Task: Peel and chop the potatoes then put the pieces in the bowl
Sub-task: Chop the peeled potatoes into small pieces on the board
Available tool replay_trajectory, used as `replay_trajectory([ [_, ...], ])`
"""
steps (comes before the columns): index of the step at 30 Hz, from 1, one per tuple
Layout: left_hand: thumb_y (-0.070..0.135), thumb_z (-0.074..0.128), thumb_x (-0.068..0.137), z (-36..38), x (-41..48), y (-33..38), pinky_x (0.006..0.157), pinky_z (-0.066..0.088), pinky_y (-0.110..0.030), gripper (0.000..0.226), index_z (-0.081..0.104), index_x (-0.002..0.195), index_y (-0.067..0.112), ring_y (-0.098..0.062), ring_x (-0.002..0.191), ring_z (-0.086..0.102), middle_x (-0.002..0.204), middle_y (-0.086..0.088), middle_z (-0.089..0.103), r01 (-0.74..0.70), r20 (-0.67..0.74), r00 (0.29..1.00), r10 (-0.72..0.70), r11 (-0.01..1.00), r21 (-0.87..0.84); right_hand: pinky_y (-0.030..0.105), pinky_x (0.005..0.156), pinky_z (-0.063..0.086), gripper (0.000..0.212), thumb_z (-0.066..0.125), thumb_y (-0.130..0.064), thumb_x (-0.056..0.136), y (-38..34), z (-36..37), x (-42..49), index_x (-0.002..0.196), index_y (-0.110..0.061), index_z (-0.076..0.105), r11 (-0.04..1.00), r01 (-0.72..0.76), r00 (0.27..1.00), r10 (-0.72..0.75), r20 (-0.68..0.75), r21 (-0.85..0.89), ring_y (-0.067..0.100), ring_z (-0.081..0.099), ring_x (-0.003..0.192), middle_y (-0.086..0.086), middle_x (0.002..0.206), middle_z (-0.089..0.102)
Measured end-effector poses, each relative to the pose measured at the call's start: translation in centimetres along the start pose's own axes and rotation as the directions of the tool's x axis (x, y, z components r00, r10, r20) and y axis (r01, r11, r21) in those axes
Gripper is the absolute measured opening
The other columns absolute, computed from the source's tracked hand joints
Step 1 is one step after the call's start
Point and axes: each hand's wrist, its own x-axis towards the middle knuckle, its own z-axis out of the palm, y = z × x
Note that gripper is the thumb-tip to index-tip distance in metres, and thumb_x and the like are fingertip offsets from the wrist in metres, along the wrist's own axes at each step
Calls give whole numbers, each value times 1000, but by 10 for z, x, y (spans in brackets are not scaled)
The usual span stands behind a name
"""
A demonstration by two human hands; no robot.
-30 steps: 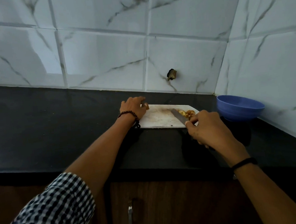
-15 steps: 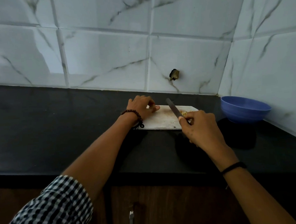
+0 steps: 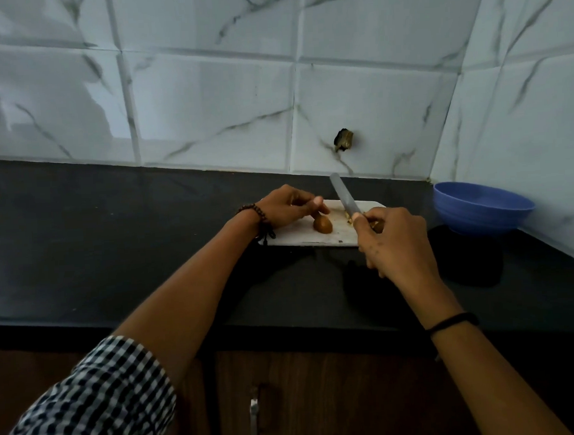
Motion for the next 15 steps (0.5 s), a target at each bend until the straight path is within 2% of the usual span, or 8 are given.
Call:
replay_trajectory([
  [2,43,50,96,-1,-1,1,103,39,-29,30,70,112,29,-1,107,58,111,9,70,6,41,999,-7,1000,22,31,54,59,19,57,-32,100,0,-1,0,97,-20,70,1000,-15,1000,15,13,14,15,67,57,2,71,67],
  [6,38,62,90,-8,-7,7,81,37,-12,31,64,121,36,2,100,52,119,16,62,17,173,984,-37,993,118,28,52,56,23,57,-33,100,0,-1,0,105,-17,73,999,-36,999,35,26,31,15,66,57,3,72,68],
  [8,33,66,89,-11,-9,7,77,38,-9,32,65,121,32,4,97,53,117,16,62,16,185,982,-35,995,102,21,45,50,24,57,-33,100,-1,-1,-1,111,-17,72,998,-43,998,41,41,44,13,65,54,3,73,68],
  [11,40,75,79,-8,-8,5,79,44,-13,22,74,100,32,6,93,59,101,18,70,-5,89,996,-2,997,77,15,39,43,26,57,-35,100,-1,-2,-2,116,-19,70,995,-60,995,54,78,81,8,60,46,3,73,69],
  [13,52,79,69,-3,-6,2,75,45,-17,30,76,91,31,2,87,60,89,16,70,36,-46,998,-30,992,122,16,40,44,28,58,-36,99,-2,-2,-3,119,-19,69,993,-75,991,64,115,92,7,59,46,4,73,70],
  [15,54,81,65,0,-5,0,69,41,-14,33,77,86,29,2,81,60,82,15,70,52,-133,991,-33,989,141,18,41,46,27,59,-36,98,-3,-2,-4,117,-20,69,990,-86,988,71,134,114,8,60,46,6,72,71],
])
